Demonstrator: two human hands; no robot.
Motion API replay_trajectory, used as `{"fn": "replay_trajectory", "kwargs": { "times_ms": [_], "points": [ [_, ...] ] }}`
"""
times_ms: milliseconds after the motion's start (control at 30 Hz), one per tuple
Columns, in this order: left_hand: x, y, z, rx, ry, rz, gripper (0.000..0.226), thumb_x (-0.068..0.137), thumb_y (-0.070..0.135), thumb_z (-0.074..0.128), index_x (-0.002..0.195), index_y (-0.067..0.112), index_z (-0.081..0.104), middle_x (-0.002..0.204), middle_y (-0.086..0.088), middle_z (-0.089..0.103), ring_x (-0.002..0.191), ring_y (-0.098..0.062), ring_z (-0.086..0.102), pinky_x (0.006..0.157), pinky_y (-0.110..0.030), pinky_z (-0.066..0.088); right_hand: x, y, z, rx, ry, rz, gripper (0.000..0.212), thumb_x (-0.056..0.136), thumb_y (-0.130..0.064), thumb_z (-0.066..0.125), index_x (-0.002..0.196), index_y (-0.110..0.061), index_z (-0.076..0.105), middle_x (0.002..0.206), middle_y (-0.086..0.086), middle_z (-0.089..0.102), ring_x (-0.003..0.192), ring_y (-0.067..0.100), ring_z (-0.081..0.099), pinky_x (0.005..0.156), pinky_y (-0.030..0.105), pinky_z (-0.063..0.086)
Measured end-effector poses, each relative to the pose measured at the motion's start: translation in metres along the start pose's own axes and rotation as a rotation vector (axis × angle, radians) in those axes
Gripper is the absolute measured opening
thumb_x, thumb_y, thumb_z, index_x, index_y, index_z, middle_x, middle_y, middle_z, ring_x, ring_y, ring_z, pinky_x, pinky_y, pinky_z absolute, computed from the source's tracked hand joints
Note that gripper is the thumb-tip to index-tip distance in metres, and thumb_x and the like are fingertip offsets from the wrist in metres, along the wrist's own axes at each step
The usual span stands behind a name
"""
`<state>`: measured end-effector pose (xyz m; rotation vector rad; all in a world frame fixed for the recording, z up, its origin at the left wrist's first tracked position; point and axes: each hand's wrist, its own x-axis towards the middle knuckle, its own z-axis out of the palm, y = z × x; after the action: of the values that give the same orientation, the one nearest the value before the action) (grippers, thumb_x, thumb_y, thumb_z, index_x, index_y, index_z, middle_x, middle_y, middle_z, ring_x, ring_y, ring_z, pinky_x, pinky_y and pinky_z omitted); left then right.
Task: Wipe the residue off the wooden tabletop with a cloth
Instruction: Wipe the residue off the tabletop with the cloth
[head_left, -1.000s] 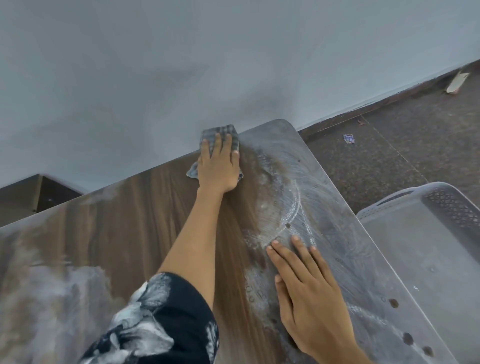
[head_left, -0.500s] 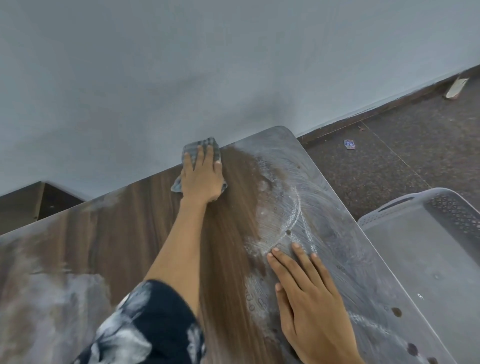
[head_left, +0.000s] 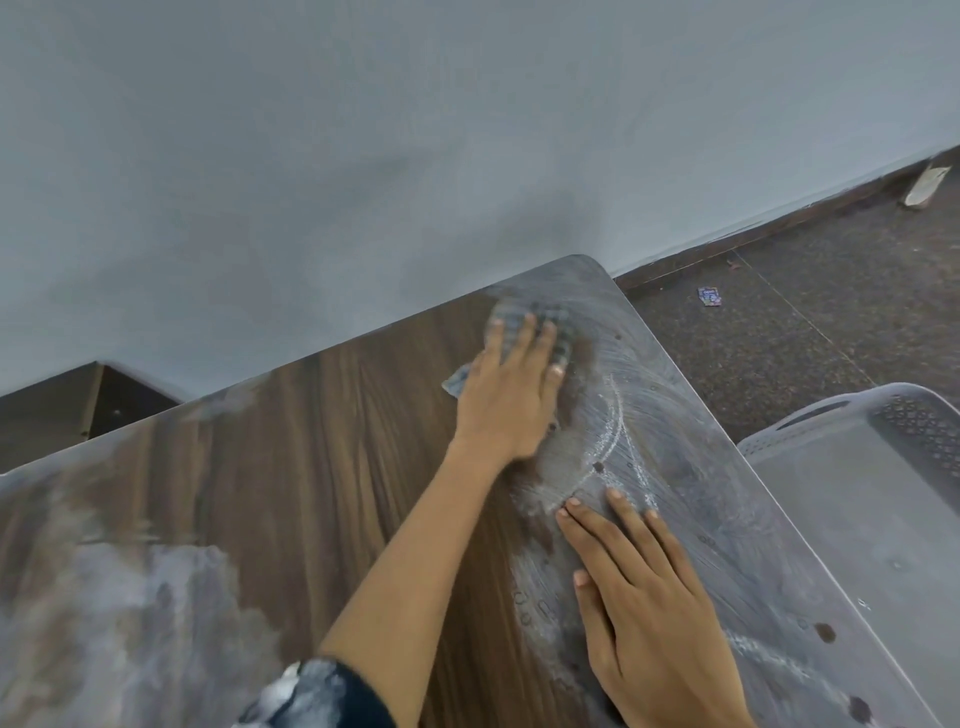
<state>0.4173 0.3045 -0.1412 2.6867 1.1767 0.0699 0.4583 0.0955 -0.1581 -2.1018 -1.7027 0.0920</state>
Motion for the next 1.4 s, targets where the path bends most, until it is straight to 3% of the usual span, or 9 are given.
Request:
{"fn": "replay_trajectory", "kwargs": {
  "times_ms": [200,367,600,800,933,1100,1233,1333,1400],
  "points": [
    [0.057,-0.043,0.011,0.085,-0.034,-0.211,0.058,0.097,0.040,0.006,0.149,0.015,0.001,0.157,-0.005,-0.002,0.144,-0.028,-0.007,0.117,-0.048,0.000,-0.002,0.000,-0.003,0.012,-0.022,-0.005,0.045,0.096,-0.029,0.026,0.133,-0.021,0.052,0.136,-0.011,0.051,0.135,0.016,0.037,0.108,0.039,0.027],
    [-0.045,0.012,0.000,-0.035,-0.018,-0.056,0.055,0.098,0.042,0.011,0.149,0.022,0.004,0.157,0.002,-0.003,0.143,-0.022,-0.014,0.117,-0.039,0.001,-0.003,-0.002,-0.006,0.031,-0.034,0.022,0.045,0.092,-0.023,0.032,0.133,-0.016,0.051,0.137,-0.004,0.051,0.134,0.018,0.038,0.109,0.039,0.025],
    [-0.148,0.036,0.008,-0.067,-0.088,-0.105,0.050,0.097,0.047,0.007,0.142,0.033,-0.010,0.153,0.012,-0.013,0.138,-0.012,-0.026,0.118,-0.034,0.000,-0.006,-0.002,-0.006,0.094,0.020,0.027,0.048,0.084,-0.016,0.030,0.122,-0.010,0.058,0.126,0.001,0.059,0.129,0.022,0.045,0.107,0.038,0.024],
    [-0.230,0.056,0.003,-0.073,-0.111,-0.133,0.061,0.083,0.059,-0.011,0.140,0.037,-0.012,0.151,0.019,-0.019,0.136,-0.005,-0.031,0.113,-0.024,-0.004,-0.012,-0.001,-0.019,0.474,0.218,0.201,0.041,0.072,0.005,0.034,0.099,-0.013,0.058,0.105,0.001,0.060,0.108,0.023,0.057,0.092,0.046,0.049],
    [-0.178,0.036,0.010,-0.041,0.001,-0.264,0.071,0.086,0.060,-0.009,0.147,0.025,-0.001,0.149,0.013,-0.012,0.139,-0.016,-0.020,0.115,-0.036,0.000,-0.011,0.001,-0.022,0.607,0.275,0.298,0.044,0.074,0.020,0.040,0.100,-0.011,0.058,0.108,-0.001,0.059,0.113,0.028,0.056,0.091,0.049,0.049],
    [-0.079,0.056,0.017,-0.008,-0.037,-0.346,0.056,0.100,0.042,0.015,0.149,0.020,-0.001,0.155,0.000,-0.009,0.142,-0.026,-0.014,0.115,-0.048,-0.004,-0.013,0.001,-0.016,0.638,0.383,0.294,0.046,0.077,0.020,0.038,0.105,-0.011,0.055,0.113,0.000,0.058,0.131,0.019,0.040,0.109,0.041,0.035],
    [-0.116,0.098,0.028,-0.006,-0.049,-0.076,0.060,0.095,0.048,0.017,0.149,0.025,0.002,0.157,0.005,-0.007,0.143,-0.021,-0.015,0.118,-0.039,0.001,-0.012,0.003,-0.020,0.701,0.517,0.259,0.014,0.090,-0.014,0.044,0.101,-0.016,0.051,0.100,-0.002,0.057,0.106,0.018,0.053,0.087,0.040,0.049],
    [-0.162,0.086,0.043,0.091,-0.087,0.037,0.065,0.089,0.050,0.002,0.149,0.026,-0.004,0.157,0.004,-0.008,0.143,-0.021,-0.015,0.117,-0.043,0.008,-0.014,0.005,-0.025,0.769,0.466,0.126,0.032,0.082,-0.040,0.051,0.098,-0.012,0.054,0.094,-0.009,0.052,0.089,0.007,0.049,0.080,0.019,0.042],
    [-0.170,0.073,0.039,0.096,-0.092,-0.027,0.058,0.095,0.045,0.008,0.149,0.026,-0.004,0.157,0.004,-0.010,0.142,-0.023,-0.018,0.117,-0.044,0.008,-0.014,0.006,-0.024,0.792,0.447,0.122,0.039,0.080,-0.046,0.051,0.099,-0.012,0.054,0.095,-0.008,0.053,0.090,0.008,0.049,0.082,0.012,0.036]
  ]
}}
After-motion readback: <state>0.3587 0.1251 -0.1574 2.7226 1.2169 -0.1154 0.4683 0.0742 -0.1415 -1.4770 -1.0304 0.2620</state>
